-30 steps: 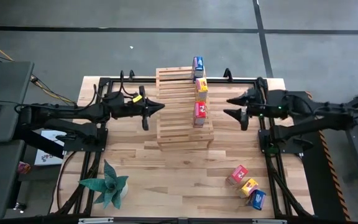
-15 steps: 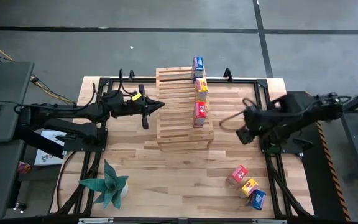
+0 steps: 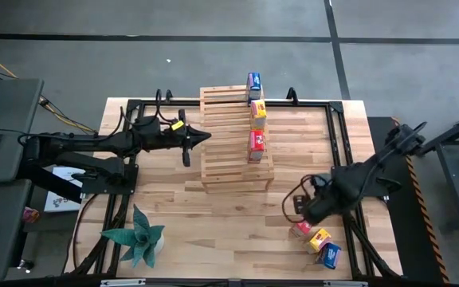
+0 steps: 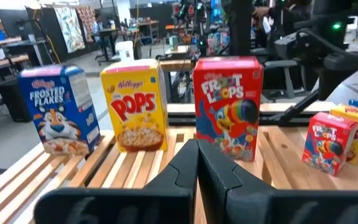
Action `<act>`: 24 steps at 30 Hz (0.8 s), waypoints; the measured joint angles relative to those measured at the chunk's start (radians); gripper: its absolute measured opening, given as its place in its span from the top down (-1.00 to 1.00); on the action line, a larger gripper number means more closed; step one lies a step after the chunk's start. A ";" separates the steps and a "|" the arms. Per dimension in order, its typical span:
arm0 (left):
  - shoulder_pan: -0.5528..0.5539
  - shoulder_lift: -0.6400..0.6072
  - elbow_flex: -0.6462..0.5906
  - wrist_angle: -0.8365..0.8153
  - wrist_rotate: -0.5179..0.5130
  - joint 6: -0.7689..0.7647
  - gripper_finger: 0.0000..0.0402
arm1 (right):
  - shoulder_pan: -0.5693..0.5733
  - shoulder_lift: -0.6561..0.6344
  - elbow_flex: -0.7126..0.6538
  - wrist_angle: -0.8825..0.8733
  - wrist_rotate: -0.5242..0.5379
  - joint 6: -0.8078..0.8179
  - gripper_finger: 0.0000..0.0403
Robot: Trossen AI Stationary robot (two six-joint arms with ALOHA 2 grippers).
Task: Stack cereal on shelf
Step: Put the red cereal box on the shelf aligned with the other red cereal box
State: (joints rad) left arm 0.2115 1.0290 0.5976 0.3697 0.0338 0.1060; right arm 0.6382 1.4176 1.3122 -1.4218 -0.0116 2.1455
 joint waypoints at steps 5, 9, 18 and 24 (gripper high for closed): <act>0.000 0.000 0.000 0.002 0.000 0.002 1.00 | 0.045 0.078 0.013 0.023 -0.017 0.167 -0.25; 0.000 0.000 0.000 0.004 -0.003 0.073 1.00 | 0.056 0.125 0.036 0.084 0.001 0.190 -0.25; 0.000 0.000 0.000 0.015 -0.057 0.170 1.00 | 0.035 0.132 0.048 0.079 -0.073 0.201 -0.25; 0.000 0.000 0.000 0.067 -0.177 0.271 1.00 | 0.030 0.125 0.051 0.082 -0.037 0.146 -0.25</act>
State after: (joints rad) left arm 0.2119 1.0290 0.5976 0.4363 -0.1434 0.3767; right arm 0.6678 1.5426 1.3632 -1.3396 -0.0487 2.2912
